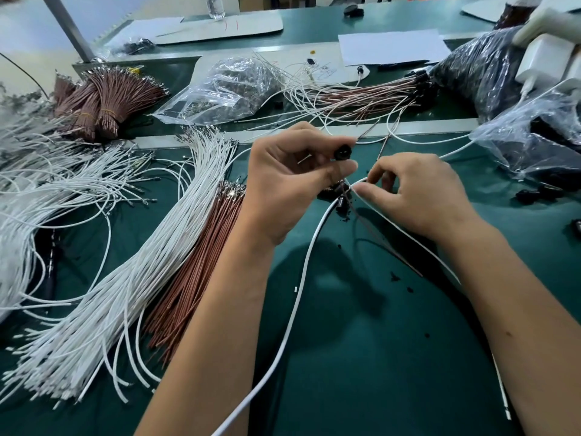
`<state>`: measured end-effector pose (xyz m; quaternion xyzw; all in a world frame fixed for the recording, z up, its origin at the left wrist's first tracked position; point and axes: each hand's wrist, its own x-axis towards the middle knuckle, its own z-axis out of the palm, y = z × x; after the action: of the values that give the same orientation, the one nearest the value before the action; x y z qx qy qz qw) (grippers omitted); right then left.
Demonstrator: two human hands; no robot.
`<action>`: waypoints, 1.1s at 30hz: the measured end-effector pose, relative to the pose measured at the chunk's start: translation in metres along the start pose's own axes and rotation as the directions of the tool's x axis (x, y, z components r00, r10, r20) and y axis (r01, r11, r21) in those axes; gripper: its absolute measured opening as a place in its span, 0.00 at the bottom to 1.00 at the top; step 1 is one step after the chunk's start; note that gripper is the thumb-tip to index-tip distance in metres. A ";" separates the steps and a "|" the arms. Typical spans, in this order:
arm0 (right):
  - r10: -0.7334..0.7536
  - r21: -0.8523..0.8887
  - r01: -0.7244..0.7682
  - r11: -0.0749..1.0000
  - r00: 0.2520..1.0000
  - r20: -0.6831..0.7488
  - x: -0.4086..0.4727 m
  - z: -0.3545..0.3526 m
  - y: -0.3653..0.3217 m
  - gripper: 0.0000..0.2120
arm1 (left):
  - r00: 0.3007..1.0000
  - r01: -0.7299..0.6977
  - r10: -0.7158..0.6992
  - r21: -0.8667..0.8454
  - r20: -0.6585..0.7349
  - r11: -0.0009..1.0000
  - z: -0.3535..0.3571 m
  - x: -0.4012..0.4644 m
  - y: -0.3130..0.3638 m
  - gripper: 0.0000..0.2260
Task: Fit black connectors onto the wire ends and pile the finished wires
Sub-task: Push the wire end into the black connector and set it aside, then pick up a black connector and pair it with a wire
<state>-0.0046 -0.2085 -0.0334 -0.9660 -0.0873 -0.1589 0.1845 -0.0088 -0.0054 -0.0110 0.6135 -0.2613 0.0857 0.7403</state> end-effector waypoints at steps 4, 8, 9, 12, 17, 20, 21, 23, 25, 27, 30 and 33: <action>-0.025 0.000 0.025 1.000 0.999 0.037 -0.002 -0.002 -0.002 0.06 | 1.000 0.017 -0.017 -0.016 0.002 1.000 0.000 -0.001 -0.003 0.18; 0.016 0.079 -0.018 0.997 1.000 0.023 -0.001 -0.005 -0.002 0.07 | 1.000 0.025 -0.025 0.002 0.017 1.000 -0.001 -0.002 -0.005 0.16; 0.035 0.085 -0.035 0.996 0.999 0.002 -0.001 -0.005 -0.002 0.10 | 0.999 0.030 -0.030 0.007 0.013 1.000 -0.001 -0.002 -0.006 0.15; 0.159 0.035 -0.156 0.987 0.981 -0.114 0.001 -0.010 0.001 0.18 | 0.995 0.088 -0.088 0.003 -0.041 0.996 0.000 -0.003 -0.010 0.10; 0.381 0.082 -0.374 0.924 0.918 -0.108 0.006 -0.020 0.015 0.20 | 0.970 0.227 -0.226 -0.003 -0.093 0.974 0.001 -0.002 -0.017 0.06; 0.394 0.079 -0.394 0.916 0.919 0.016 0.005 -0.021 0.015 0.19 | 0.950 0.287 -0.281 0.025 -0.136 0.958 0.001 -0.002 -0.020 0.05; 0.386 0.100 -0.389 0.916 0.921 0.047 0.005 -0.022 0.016 0.18 | 0.944 0.304 -0.295 0.040 -0.151 0.952 0.002 -0.002 -0.022 0.04; 0.373 0.169 -0.386 0.907 0.922 0.104 0.006 -0.025 0.018 0.14 | 0.932 0.336 -0.321 0.067 -0.171 0.940 0.002 -0.002 -0.024 0.04; 0.367 0.224 -0.390 0.893 0.920 0.139 0.005 -0.027 0.019 0.11 | 0.922 0.358 -0.341 0.067 -0.185 0.931 0.001 -0.003 -0.024 0.05; 0.368 0.244 -0.367 0.898 0.929 0.042 0.007 -0.026 0.021 0.10 | 0.906 0.371 -0.358 0.014 -0.227 0.929 -0.001 -0.001 -0.024 0.07; 0.452 0.184 -0.419 0.889 0.865 -0.219 0.008 -0.027 0.031 0.10 | 0.861 0.382 -0.388 -0.085 -0.330 0.920 -0.011 0.002 -0.023 0.08; 0.560 0.110 -0.549 0.828 0.804 -0.202 0.007 -0.028 0.045 0.10 | 0.826 0.404 -0.410 -0.101 -0.386 0.909 -0.018 0.002 -0.024 0.08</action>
<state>0.0046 -0.2600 -0.0214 -0.9202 0.2166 -0.2048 0.2537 0.0088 0.0054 -0.0329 0.6190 0.0311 0.0473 0.7833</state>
